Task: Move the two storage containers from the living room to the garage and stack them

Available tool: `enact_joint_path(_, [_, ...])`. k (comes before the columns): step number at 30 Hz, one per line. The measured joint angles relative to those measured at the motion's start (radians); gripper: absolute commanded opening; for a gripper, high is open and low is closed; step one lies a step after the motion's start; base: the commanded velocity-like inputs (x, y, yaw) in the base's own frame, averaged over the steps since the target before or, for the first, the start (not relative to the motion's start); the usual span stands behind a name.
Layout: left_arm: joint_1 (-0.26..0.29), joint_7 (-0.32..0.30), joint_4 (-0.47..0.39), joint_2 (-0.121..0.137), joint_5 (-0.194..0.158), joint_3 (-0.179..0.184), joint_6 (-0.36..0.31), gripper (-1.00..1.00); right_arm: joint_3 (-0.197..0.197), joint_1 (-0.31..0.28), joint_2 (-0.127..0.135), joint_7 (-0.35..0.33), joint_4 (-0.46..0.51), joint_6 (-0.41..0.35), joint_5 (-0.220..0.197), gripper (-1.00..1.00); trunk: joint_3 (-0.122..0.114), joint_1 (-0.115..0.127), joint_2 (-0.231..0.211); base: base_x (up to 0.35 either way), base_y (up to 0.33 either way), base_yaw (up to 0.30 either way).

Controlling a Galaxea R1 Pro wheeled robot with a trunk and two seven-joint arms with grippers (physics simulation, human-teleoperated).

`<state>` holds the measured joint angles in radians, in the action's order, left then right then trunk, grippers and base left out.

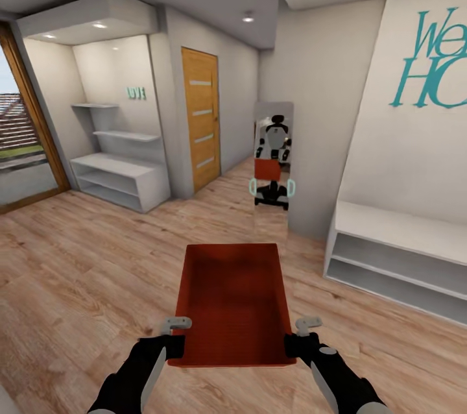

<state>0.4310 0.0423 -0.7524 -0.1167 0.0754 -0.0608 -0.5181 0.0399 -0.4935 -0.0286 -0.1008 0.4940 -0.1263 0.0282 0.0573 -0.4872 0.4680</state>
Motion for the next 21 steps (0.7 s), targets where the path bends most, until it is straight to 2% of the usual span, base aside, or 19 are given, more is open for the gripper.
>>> enact_joint_path(21, [0.000,0.000,0.000,0.000,0.000,0.000,0.000,-1.00,0.001,0.000,0.000,0.000,0.000,0.000,0.000,-1.00,0.000,0.000,0.000,0.327,0.000,0.261])
